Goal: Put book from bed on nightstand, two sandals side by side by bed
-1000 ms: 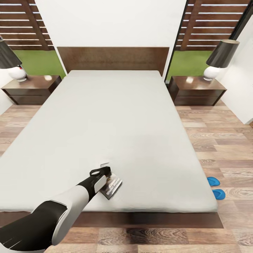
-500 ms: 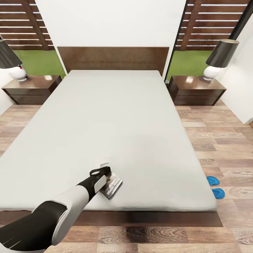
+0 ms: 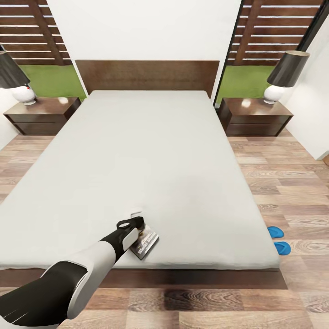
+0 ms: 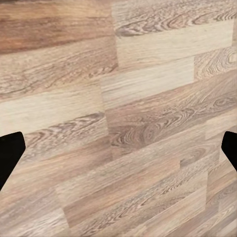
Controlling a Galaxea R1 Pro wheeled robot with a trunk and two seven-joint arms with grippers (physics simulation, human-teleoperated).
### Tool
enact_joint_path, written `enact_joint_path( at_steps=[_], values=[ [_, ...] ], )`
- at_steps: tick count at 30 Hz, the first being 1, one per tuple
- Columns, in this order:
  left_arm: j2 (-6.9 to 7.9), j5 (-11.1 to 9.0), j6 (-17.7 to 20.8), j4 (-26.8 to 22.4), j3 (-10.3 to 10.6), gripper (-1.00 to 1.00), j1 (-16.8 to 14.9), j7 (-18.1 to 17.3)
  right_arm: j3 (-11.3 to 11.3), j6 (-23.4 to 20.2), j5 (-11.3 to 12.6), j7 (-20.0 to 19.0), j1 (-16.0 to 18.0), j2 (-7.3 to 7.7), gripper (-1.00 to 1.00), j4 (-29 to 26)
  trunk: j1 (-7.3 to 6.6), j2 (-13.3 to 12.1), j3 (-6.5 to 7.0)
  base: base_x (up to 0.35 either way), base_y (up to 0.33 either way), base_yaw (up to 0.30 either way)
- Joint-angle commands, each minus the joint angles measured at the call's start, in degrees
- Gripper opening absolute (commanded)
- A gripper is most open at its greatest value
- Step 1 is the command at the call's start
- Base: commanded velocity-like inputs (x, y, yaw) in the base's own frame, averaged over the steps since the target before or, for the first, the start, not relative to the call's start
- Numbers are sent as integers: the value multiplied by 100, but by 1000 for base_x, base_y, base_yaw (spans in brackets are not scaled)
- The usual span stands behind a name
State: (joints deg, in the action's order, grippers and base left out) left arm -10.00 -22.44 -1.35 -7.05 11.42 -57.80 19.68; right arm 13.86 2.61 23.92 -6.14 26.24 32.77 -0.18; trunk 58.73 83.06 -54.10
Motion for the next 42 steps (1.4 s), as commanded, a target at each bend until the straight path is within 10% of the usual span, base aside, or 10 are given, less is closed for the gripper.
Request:
enact_joint_path(
  at_steps=[1, 42],
  values=[
    [0, -58, -14, 2, 50, 100, -3, 23, 46, 21, 61, -27, 4, 1, 100, 9, 0, 2, -3, -2, 0, 0],
    [0, -59, -23, 2, 52, 100, -3, 19, 57, 57, 52, -27, 4, -43, 100, -1, 0, 2, -3, -63, 0, 0]
  ],
)
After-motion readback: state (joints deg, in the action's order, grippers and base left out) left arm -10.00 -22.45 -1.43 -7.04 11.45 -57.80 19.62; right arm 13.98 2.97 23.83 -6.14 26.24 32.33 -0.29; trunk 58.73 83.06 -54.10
